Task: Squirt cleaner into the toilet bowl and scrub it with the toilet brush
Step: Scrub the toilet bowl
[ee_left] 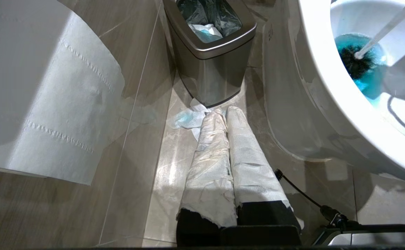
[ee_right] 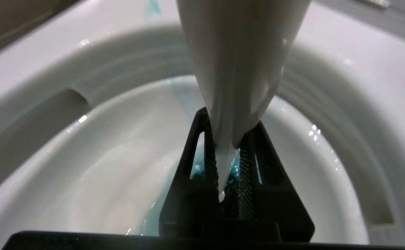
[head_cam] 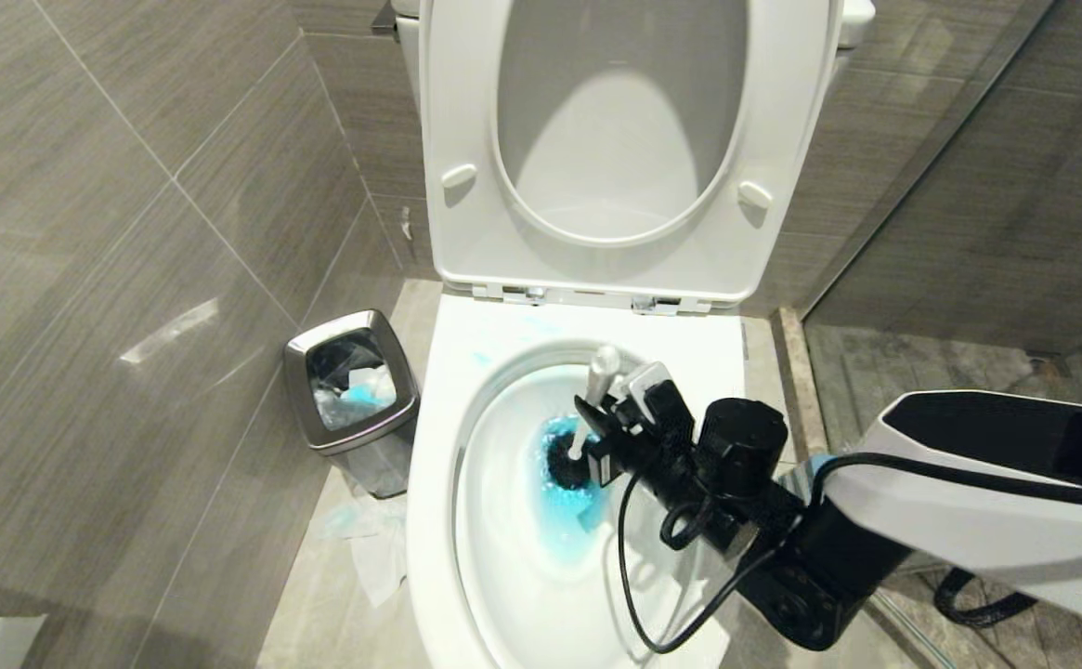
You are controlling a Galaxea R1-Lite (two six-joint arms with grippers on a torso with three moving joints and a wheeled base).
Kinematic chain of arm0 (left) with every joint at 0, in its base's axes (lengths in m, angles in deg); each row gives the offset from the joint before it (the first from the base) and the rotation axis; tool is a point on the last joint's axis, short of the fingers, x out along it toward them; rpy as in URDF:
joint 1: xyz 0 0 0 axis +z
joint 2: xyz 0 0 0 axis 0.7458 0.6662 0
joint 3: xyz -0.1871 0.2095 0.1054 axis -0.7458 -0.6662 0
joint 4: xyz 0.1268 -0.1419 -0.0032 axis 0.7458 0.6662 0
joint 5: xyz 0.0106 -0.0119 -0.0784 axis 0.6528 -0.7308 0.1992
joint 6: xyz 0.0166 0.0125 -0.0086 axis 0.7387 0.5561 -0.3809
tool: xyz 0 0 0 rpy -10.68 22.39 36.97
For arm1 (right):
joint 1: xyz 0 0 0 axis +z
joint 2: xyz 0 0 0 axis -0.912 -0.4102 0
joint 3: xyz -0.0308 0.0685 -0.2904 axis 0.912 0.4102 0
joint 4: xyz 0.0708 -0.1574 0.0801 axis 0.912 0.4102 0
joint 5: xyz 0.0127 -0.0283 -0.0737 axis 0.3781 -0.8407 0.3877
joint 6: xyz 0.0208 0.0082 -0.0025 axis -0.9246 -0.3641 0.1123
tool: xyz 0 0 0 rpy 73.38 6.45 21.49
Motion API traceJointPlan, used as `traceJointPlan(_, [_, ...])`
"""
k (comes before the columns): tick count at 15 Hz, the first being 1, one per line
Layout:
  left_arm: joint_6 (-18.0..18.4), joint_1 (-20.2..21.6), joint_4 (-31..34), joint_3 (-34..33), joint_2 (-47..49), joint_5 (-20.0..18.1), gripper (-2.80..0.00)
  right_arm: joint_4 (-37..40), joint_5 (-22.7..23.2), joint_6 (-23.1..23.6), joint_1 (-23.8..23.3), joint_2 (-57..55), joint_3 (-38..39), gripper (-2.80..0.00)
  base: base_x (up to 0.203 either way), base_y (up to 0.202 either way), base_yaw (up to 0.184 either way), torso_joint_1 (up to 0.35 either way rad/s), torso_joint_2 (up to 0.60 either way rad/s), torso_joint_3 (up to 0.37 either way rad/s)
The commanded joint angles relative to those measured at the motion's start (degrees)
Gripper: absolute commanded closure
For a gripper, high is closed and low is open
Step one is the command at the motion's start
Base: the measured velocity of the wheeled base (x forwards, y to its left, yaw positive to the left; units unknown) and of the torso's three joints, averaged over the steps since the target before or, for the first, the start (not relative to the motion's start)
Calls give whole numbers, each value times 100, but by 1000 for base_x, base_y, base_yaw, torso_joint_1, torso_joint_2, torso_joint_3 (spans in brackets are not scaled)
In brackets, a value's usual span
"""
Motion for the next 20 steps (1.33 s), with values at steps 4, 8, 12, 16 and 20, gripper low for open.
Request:
traceJointPlan(4, [2, 1, 2, 0, -1, 0, 0, -74, -5, -17, -30, 206, 40, 0, 0, 0, 0, 0, 0, 0])
traceJointPlan(8, [2, 1, 2, 0, -1, 0, 0, 6, 1, -52, 31, 1563, 669, 0, 0, 0, 0, 0, 0, 0])
traceJointPlan(12, [2, 1, 2, 0, -1, 0, 0, 80, 4, -56, 70, 2104, 1299, 0, 0, 0, 0, 0, 0, 0])
traceJointPlan(16, [2, 1, 2, 0, -1, 9, 0, 29, 1, -55, 62, 1534, 1200, 0, 0, 0, 0, 0, 0, 0])
traceJointPlan(20, [2, 1, 2, 0, -1, 0, 0, 10, -36, -60, 57, 738, 644, 0, 0, 0, 0, 0, 0, 0])
